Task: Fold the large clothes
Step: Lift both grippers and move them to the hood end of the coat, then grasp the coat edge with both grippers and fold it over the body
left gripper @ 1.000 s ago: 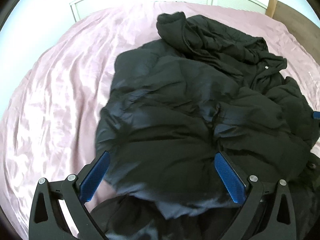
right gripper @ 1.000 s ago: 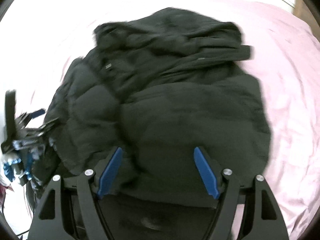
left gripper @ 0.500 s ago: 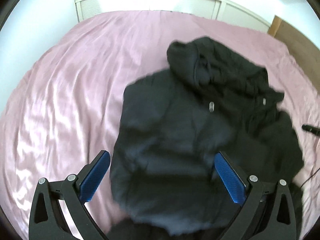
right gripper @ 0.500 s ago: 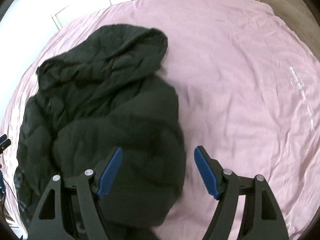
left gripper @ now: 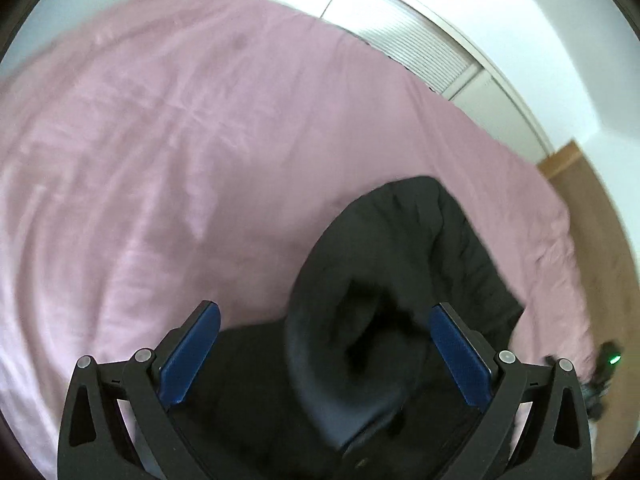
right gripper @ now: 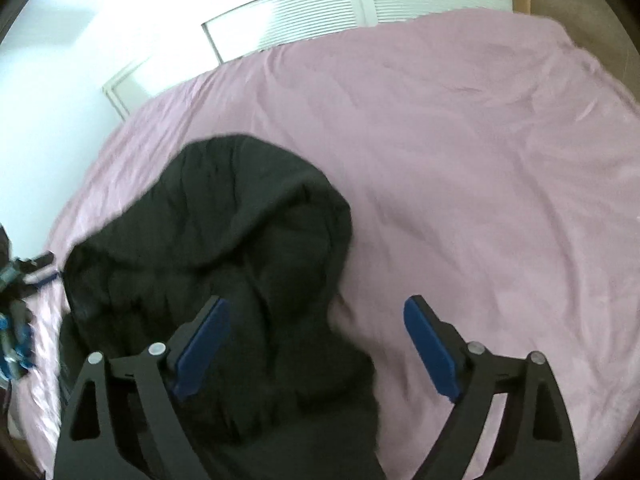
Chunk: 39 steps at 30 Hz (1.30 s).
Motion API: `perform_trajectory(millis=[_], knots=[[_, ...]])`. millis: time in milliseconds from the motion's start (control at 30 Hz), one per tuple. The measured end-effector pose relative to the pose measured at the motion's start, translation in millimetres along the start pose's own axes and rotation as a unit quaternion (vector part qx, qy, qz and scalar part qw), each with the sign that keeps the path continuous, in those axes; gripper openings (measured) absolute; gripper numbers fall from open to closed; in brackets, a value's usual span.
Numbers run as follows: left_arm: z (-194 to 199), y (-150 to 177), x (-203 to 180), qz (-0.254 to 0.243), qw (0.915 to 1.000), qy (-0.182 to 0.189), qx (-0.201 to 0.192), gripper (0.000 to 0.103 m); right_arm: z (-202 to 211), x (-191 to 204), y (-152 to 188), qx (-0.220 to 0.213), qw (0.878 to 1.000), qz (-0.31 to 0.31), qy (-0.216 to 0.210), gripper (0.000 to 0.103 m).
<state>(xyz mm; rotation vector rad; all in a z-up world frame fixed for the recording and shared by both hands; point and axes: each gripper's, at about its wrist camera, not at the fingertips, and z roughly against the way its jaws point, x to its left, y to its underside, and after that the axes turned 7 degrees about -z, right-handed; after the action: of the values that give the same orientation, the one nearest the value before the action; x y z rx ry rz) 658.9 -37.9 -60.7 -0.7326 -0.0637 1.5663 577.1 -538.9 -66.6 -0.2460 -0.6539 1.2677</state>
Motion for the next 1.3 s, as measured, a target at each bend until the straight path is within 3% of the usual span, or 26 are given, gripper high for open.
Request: perform_trajectory(millis=[167, 300, 467, 500, 567, 600, 633, 667, 733, 800, 1033, 1300], knots=[[-40, -21, 6, 0.042, 0.9985, 0.026, 0.024, 0.102, -41, -15, -36, 0.004, 0.996, -0.081, -0.045, 0.096], [-65, -23, 3, 0.057, 0.9972, 0.024, 0.042, 0.102, -68, -21, -53, -0.003, 0.99, -0.132, -0.058, 0.097], [-85, -21, 1, 0.07, 0.9961, 0.006, 0.053, 0.102, -101, -11, -63, 0.015, 0.989, -0.142, -0.04, 0.097], [-89, -21, 0, 0.071, 0.996, -0.001, 0.055, 0.099, -107, -8, -64, 0.02, 0.989, -0.145, -0.037, 0.097], [-95, -18, -2, 0.065, 0.9961, -0.008, 0.06, 0.082, -118, -5, -65, 0.031, 0.988, -0.147, -0.029, 0.096], [-99, -16, -5, 0.059, 0.996, -0.012, 0.067, 0.065, -122, -2, -65, 0.036, 0.989, -0.143, -0.021, 0.092], [-101, -15, -7, 0.054, 0.9959, -0.015, 0.07, 0.051, -126, 3, -64, 0.042, 0.99, -0.134, -0.017, 0.072], [-102, -13, -9, 0.05, 0.9959, -0.019, 0.073, 0.045, -130, 10, -64, 0.049, 0.992, -0.119, -0.009, 0.061], [-102, -11, -12, 0.041, 0.9962, -0.023, 0.073, 0.025, -132, 16, -63, 0.055, 0.993, -0.105, 0.004, 0.033], [-98, -9, -18, 0.024, 0.9968, -0.033, 0.07, 0.019, -130, 24, -60, 0.058, 0.994, -0.088, 0.009, 0.017], [-63, 11, -30, -0.042, 0.9971, -0.044, 0.046, 0.012, -88, 51, -38, 0.033, 0.999, 0.009, 0.015, 0.01], [1, 92, -16, -0.112, 0.9914, -0.038, 0.056, 0.012, -22, 53, 55, 0.033, 0.994, 0.104, -0.009, 0.01]])
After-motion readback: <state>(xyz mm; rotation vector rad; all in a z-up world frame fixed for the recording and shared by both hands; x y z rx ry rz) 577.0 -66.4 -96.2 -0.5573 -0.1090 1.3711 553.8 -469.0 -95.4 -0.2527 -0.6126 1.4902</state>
